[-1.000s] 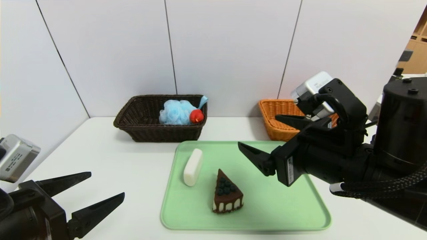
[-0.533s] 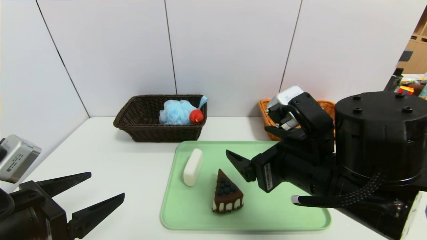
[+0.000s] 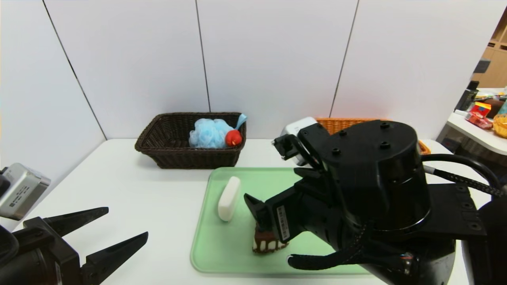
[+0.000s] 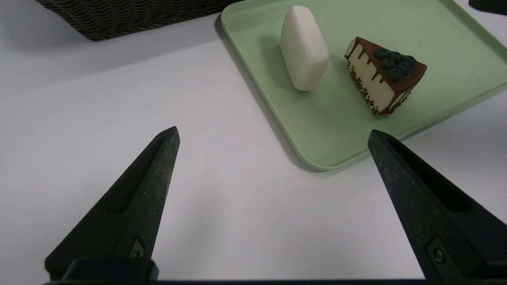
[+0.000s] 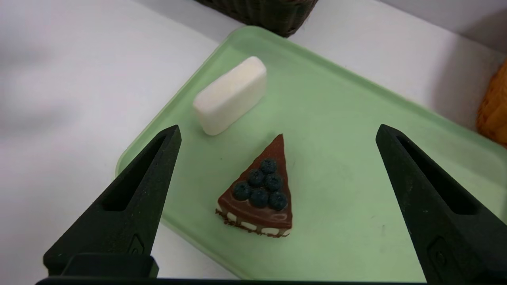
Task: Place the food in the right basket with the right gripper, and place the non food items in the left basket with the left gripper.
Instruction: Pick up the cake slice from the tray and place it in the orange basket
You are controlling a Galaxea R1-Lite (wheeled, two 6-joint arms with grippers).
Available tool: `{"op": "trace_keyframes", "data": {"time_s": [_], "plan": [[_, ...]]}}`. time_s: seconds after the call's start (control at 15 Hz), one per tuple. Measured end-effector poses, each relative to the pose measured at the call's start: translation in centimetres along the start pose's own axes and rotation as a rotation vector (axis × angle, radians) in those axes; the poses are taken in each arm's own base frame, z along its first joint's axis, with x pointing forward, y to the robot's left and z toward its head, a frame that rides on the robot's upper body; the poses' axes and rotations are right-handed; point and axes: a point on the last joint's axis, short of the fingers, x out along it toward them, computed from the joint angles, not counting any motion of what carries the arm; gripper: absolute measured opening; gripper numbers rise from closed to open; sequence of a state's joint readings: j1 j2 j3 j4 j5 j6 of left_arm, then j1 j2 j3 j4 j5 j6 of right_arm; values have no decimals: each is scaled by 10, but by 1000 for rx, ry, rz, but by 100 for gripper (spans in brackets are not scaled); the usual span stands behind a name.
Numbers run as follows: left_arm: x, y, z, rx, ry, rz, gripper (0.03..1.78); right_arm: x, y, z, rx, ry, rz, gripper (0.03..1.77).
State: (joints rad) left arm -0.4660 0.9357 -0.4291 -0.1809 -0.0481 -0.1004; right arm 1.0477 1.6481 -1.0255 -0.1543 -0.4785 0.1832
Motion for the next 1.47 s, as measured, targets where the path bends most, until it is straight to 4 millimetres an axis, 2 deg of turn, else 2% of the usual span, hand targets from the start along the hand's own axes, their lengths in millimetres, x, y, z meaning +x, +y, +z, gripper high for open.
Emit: {"op": "trace_keyframes", "data": {"time_s": [0.8, 1.47], "plan": [[0, 0, 0, 0, 0, 0, 169, 5, 24, 19, 204, 270, -63, 169], [-3, 0, -3, 2, -4, -1, 169, 15, 30, 13, 274, 451, -143, 170]]}}
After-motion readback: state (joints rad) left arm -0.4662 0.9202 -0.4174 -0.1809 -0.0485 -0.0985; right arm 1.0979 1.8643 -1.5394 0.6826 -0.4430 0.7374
